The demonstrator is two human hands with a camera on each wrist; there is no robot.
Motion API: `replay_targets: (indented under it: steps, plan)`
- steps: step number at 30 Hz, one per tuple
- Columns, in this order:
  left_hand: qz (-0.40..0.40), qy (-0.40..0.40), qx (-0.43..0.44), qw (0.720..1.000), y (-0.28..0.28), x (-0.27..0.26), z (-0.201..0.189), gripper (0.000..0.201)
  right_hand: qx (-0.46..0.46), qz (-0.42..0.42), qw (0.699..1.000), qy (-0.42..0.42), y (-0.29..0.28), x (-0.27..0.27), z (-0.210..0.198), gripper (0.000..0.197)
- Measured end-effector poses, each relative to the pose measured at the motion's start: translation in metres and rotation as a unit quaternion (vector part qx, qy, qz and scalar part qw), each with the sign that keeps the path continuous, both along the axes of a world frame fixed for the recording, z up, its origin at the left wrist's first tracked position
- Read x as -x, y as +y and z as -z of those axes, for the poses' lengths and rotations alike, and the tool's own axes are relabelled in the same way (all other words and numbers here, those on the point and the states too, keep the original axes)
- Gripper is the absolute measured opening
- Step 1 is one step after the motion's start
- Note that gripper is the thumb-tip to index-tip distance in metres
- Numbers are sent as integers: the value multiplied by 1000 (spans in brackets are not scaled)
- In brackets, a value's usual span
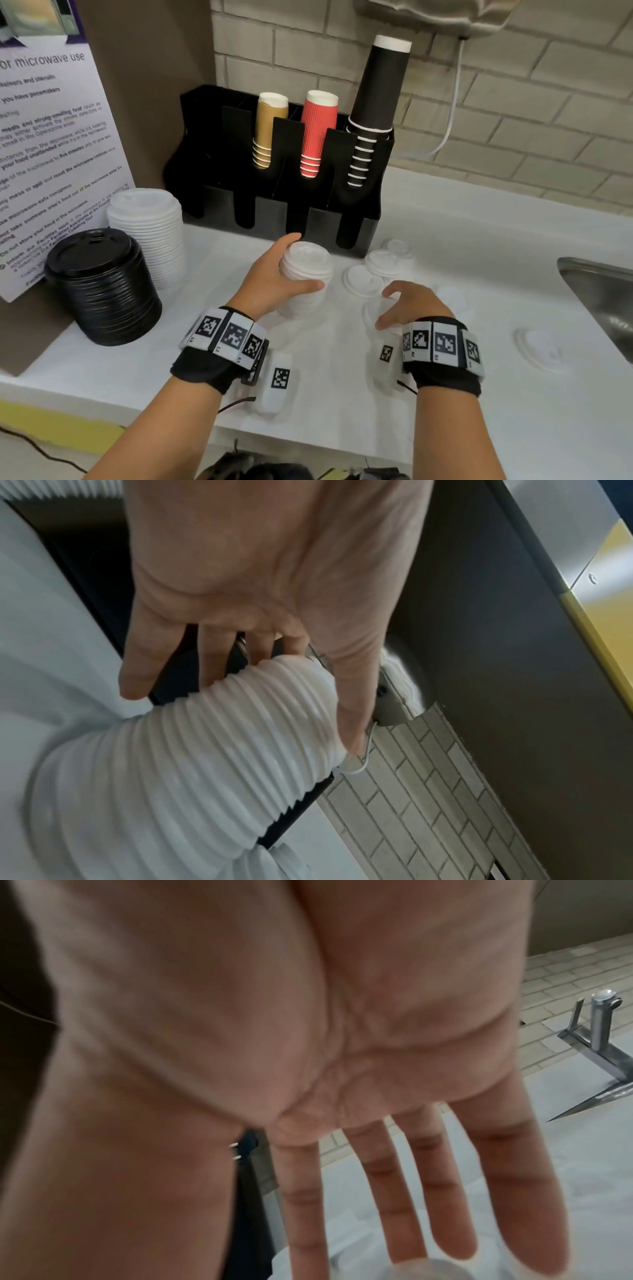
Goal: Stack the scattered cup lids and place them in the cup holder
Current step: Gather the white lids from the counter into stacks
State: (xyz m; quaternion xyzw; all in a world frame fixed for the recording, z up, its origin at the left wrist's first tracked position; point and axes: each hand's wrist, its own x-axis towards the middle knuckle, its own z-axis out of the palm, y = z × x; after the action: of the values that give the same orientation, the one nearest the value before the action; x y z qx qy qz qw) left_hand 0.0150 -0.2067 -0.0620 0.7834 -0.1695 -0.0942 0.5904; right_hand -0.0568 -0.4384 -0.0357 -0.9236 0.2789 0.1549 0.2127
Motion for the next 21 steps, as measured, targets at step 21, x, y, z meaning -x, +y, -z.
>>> replay_targets:
  steps: [21]
  plan:
    - [-9, 10, 0, 1000, 4, -2, 7, 100, -168, -140, 913, -345, 53, -21, -27, 23]
